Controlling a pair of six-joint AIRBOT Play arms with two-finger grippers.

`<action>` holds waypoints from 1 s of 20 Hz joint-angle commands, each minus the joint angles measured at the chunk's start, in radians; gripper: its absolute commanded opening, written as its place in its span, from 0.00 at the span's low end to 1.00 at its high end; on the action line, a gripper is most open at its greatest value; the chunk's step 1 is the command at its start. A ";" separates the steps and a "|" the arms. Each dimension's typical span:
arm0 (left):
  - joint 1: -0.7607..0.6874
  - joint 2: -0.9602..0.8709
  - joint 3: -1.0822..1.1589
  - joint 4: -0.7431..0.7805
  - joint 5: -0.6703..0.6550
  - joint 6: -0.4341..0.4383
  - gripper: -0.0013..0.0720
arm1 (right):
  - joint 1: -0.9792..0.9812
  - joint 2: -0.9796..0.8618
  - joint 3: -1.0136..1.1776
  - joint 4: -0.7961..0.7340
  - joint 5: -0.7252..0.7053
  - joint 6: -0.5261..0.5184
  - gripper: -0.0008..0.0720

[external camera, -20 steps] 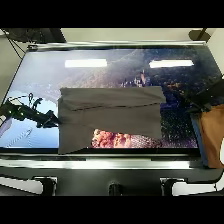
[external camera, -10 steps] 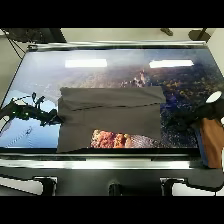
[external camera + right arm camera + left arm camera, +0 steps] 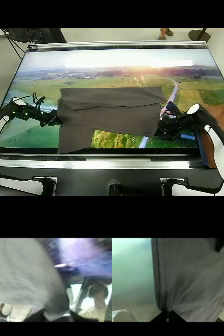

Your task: Fold the shirts.

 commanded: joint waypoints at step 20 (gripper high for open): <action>-0.014 0.905 0.882 0.005 0.349 -0.206 0.05 | 0.039 0.679 1.078 -0.395 -0.342 -0.006 0.07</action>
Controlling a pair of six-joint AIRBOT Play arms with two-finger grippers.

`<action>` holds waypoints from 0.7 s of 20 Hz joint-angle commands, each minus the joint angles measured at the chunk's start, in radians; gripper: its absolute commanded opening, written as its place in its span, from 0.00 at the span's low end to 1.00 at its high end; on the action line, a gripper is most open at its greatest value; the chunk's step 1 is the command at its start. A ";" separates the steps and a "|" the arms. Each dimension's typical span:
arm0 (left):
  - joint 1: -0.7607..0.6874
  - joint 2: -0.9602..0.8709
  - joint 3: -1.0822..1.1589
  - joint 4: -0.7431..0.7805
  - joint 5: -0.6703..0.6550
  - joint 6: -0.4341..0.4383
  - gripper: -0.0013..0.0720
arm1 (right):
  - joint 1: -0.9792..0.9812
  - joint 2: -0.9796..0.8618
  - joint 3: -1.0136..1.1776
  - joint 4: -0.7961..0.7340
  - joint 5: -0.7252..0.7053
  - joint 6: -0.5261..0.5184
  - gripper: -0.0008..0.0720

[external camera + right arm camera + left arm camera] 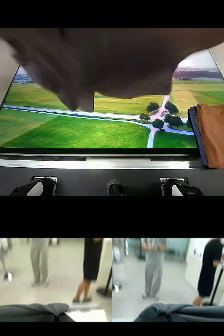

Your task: Fold the shirts.

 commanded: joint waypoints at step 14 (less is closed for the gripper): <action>-0.001 -0.105 -0.086 0.011 -0.310 -0.073 0.05 | 0.001 -0.258 0.048 0.103 0.623 0.085 0.07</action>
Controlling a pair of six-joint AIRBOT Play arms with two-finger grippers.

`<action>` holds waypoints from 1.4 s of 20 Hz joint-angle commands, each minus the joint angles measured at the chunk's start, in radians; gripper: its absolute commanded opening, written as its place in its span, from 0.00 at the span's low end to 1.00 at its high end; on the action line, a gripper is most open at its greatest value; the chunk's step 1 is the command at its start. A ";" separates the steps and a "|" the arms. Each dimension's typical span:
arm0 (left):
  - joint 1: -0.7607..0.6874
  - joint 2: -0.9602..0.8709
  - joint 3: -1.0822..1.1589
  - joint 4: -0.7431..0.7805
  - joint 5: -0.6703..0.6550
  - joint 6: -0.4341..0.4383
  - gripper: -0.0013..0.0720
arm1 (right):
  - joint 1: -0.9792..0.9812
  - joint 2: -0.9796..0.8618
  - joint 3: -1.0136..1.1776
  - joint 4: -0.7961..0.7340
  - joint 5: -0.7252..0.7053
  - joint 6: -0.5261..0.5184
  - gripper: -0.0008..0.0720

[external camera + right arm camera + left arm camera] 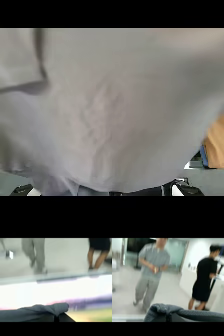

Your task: Fold the shirts.

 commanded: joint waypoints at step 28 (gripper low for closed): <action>-0.088 -0.795 -0.499 0.055 -0.275 0.199 0.06 | 0.132 -0.788 -0.248 0.024 0.126 0.110 0.07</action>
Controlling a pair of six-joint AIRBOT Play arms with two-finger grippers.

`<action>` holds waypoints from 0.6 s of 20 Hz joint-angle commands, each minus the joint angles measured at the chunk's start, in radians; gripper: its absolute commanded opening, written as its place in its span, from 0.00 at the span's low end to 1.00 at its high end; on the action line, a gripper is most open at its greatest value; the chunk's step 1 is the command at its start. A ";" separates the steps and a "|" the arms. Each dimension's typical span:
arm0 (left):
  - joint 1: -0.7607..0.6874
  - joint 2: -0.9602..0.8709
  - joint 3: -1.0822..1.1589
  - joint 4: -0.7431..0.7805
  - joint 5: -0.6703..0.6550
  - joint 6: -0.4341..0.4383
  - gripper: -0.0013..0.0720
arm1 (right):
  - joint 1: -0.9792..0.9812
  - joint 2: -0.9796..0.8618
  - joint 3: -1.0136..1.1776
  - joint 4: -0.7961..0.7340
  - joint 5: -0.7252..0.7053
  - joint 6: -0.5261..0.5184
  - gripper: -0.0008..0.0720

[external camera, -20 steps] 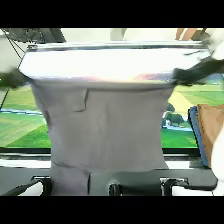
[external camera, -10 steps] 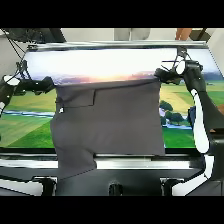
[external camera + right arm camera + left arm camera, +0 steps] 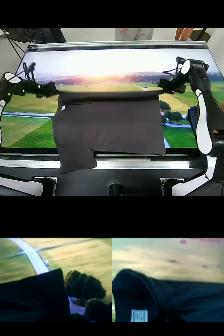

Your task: Fold the shirts.

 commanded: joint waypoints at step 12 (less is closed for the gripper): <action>0.009 -0.007 -0.159 0.055 -0.235 0.018 0.19 | 0.000 -0.004 -0.222 0.039 0.193 -0.006 0.11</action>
